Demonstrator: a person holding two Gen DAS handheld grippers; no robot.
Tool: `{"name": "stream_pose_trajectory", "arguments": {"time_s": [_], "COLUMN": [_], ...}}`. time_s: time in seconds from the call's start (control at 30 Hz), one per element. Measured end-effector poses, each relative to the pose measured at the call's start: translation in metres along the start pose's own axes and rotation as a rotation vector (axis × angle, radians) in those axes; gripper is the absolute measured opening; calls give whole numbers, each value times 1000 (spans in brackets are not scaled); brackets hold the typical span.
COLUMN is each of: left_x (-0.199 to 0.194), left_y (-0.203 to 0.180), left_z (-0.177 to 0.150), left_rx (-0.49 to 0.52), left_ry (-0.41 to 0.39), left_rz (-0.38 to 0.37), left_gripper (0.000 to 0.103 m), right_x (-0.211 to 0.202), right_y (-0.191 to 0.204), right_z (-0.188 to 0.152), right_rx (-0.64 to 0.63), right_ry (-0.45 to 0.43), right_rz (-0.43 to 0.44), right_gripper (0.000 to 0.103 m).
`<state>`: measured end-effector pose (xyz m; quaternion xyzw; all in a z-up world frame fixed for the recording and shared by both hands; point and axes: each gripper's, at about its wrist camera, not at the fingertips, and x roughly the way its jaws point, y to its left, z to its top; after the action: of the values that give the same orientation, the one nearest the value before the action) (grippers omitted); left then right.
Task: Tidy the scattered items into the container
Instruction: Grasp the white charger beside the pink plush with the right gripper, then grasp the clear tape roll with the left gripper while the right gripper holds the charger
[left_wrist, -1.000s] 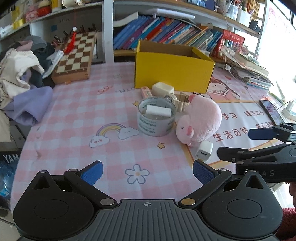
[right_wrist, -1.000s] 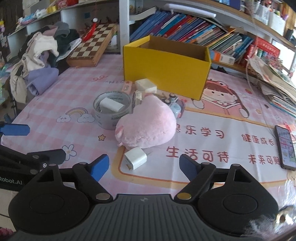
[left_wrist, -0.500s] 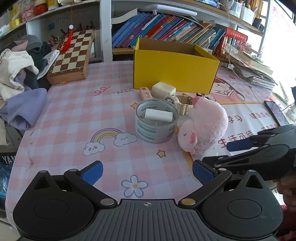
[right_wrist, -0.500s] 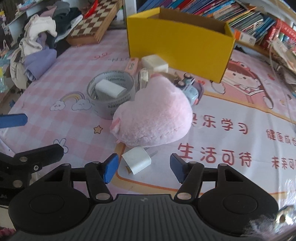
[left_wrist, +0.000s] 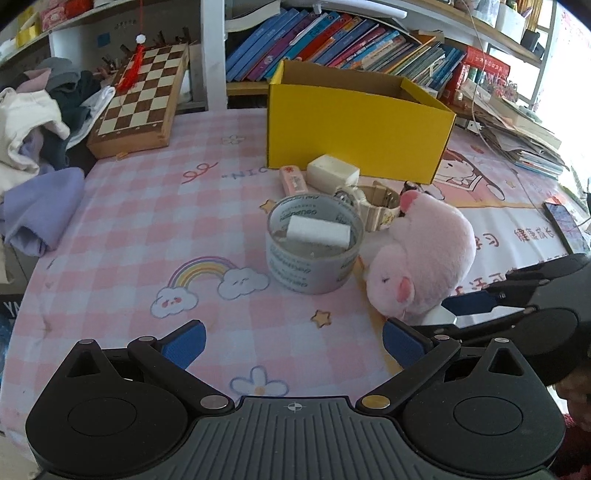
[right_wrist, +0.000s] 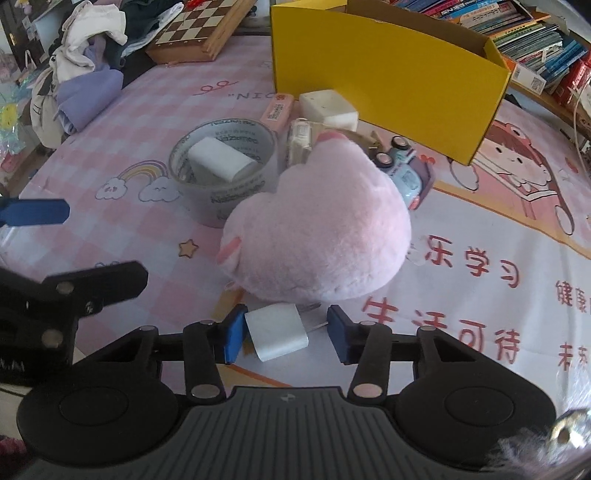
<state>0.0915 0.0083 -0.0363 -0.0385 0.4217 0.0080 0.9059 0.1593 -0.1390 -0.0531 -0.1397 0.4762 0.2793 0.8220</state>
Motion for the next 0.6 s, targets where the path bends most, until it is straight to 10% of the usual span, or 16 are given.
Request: {"name": "stream_pose_trajectory", "arguments": {"time_s": [0.6], "left_x": [63], "left_y": [-14], "left_z": [41], "left_rx": [47], "left_ry": [-40], "left_rz": [49], "left_gripper": [102], "right_x": [-44], "right_y": [-54], "right_z": [-10], "right_rx": [45], "right_ry": [-135], "right_rz": [-114], "right_gripper": [45]}}
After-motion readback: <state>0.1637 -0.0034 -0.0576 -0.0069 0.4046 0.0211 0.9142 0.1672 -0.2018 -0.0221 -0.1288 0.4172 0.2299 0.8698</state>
